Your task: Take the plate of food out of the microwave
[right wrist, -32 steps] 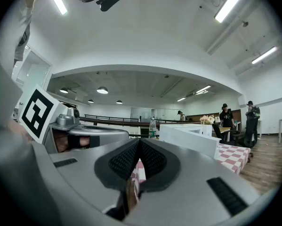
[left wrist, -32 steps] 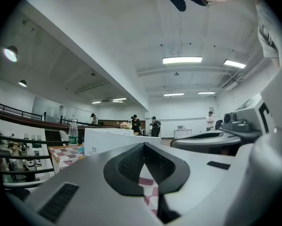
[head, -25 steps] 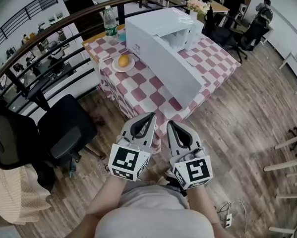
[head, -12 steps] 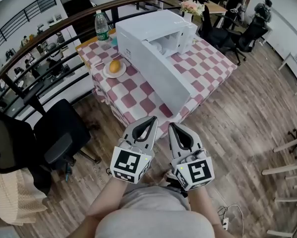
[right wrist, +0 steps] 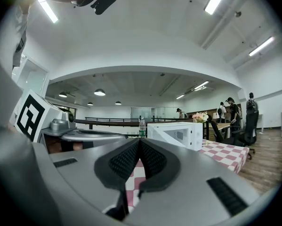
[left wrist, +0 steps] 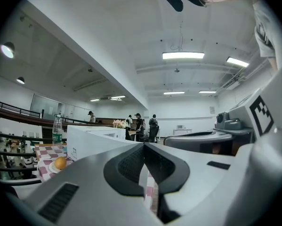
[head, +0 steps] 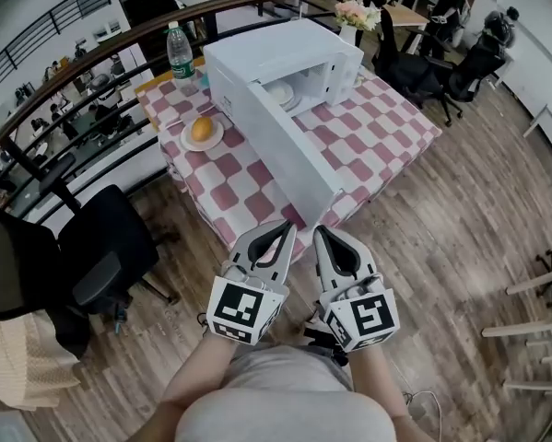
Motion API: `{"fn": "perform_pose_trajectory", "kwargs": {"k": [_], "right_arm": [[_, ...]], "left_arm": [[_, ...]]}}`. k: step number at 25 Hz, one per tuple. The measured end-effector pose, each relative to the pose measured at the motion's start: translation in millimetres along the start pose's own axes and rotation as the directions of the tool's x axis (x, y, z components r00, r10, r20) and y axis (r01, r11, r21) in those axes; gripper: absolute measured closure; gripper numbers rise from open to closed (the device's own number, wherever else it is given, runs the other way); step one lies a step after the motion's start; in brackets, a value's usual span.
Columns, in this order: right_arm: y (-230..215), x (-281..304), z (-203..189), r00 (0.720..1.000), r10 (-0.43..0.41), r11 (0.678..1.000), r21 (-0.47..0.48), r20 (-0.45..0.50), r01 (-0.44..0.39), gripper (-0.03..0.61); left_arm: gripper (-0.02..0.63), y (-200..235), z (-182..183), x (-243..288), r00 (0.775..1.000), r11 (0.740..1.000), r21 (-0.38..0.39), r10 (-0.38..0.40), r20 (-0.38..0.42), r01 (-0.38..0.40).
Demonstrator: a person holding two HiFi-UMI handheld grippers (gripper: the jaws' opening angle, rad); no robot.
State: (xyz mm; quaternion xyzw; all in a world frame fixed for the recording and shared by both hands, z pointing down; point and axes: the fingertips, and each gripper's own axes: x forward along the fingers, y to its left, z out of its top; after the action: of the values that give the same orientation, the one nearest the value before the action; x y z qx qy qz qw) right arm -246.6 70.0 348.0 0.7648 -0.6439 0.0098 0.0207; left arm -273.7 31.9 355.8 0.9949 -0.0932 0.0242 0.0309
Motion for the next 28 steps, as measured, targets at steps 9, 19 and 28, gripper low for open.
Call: {"fn": "perform_pose_trajectory", "kwargs": {"k": [9,19,28], "right_arm": [[-54,-1,-8,1.0,0.008,0.999,0.048,-0.006,-0.008,0.554],[-116,3,-17,0.998,0.057,0.997,0.049,-0.027,-0.056,0.554],[-173,3,-23,0.995,0.093,0.995,0.04,-0.042,-0.091,0.554]], "left_arm": [[0.612,-28,0,43,1.0,1.0,0.001,0.005,-0.008,-0.005],[0.612,-61,-4,101,1.0,0.999,-0.04,0.023,-0.014,-0.024],[0.612,-86,-11,160,0.999,0.997,-0.059,0.051,-0.019,-0.052]]}}
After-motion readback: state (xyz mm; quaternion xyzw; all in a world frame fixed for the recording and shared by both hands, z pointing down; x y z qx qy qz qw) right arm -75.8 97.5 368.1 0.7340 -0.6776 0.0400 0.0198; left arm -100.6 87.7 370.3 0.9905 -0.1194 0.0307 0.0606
